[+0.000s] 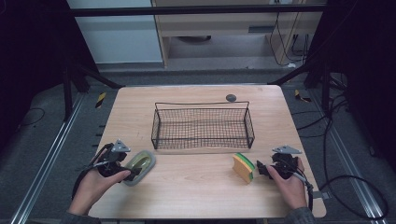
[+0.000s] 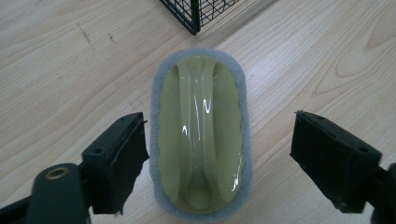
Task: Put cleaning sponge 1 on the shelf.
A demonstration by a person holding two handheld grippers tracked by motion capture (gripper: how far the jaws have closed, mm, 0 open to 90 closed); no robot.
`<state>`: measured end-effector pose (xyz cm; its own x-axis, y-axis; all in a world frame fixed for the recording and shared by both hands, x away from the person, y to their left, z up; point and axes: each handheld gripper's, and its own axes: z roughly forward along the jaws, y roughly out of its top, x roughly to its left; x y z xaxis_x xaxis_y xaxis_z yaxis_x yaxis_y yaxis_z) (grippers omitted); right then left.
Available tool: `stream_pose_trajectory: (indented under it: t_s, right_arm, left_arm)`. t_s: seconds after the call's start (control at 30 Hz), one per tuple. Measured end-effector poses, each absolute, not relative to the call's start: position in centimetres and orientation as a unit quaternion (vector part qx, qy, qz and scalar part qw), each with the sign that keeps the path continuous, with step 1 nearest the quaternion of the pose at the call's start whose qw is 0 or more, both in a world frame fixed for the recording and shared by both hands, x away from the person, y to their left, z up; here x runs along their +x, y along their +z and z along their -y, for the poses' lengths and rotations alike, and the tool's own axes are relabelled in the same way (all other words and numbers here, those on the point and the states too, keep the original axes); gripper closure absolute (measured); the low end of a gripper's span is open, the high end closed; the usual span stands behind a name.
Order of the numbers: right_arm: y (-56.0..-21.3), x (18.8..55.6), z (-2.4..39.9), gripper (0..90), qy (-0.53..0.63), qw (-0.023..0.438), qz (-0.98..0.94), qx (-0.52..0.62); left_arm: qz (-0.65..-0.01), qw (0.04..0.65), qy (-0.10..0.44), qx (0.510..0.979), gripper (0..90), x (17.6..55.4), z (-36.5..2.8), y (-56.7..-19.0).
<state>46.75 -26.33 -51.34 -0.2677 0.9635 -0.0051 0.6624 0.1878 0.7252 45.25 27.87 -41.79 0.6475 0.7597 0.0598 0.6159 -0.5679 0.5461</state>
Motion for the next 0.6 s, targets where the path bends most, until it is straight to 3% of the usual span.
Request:
stream_pose_trajectory:
  t_s: [0.17,0.33,0.6]
  right_arm:
    - [-51.3,46.8,26.3,0.5,0.313,0.238,-0.734,0.554]
    - [-51.3,46.8,26.4,0.5,0.312,0.238,-0.735,0.553]
    - [-51.3,46.8,26.3,0.5,0.311,0.238,-0.734,0.554]
  left_arm:
    - [-0.4,0.235,0.149,0.873,24.2,45.3,-28.1,-41.9]
    - [-0.401,0.226,0.139,0.877,37.0,45.4,-28.5,-42.3]
    - [-0.399,0.235,0.141,0.875,47.7,46.1,-28.2,-42.9]
